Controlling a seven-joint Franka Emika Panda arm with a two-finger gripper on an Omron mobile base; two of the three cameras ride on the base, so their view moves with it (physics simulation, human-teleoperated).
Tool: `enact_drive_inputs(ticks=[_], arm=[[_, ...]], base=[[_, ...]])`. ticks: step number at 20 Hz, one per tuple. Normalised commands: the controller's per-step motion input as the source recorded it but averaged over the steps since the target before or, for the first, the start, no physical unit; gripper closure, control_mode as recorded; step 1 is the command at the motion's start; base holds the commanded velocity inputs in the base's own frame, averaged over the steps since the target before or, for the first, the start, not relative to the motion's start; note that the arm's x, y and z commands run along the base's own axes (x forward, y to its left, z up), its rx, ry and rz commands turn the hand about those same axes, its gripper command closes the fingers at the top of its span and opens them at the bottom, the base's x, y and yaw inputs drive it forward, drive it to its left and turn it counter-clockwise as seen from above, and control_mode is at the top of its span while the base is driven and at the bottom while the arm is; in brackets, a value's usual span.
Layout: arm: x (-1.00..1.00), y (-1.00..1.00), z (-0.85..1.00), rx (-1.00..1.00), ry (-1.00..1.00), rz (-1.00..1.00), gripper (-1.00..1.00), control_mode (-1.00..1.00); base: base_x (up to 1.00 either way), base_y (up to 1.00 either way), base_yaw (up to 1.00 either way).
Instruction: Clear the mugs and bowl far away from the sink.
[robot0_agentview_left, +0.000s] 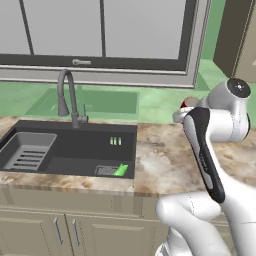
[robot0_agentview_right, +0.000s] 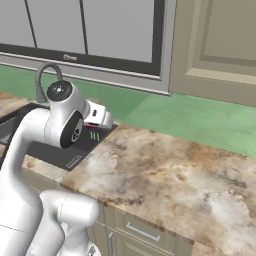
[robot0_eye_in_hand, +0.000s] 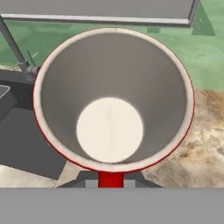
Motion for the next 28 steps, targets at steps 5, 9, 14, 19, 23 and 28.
enact_drive_inputs(ticks=[5, 9, 14, 19, 23, 28], arm=[[-0.33, 0.00, 0.36, 0.00, -0.02, 0.00, 1.00, -1.00], [-0.61, 0.00, 0.26, 0.04, 0.06, 0.00, 1.00, -1.00], [-0.24, 0.06, 0.00, 0.00, 0.02, 0.00, 1.00, 1.00], [0.00, 0.00, 0.00, 0.00, 0.00, 0.00, 1.00, 1.00], [0.00, 0.00, 0.00, 0.00, 0.00, 0.00, 1.00, 1.00], [0.00, 0.00, 0.00, 0.00, 0.00, 0.00, 1.00, 1.00]], base=[[0.00, 0.00, 0.00], [0.00, 0.00, 0.00], [-0.31, 0.24, 0.02], [-0.94, 0.66, 0.08], [-0.62, 1.00, 0.13], [-0.26, 1.00, 0.25]])
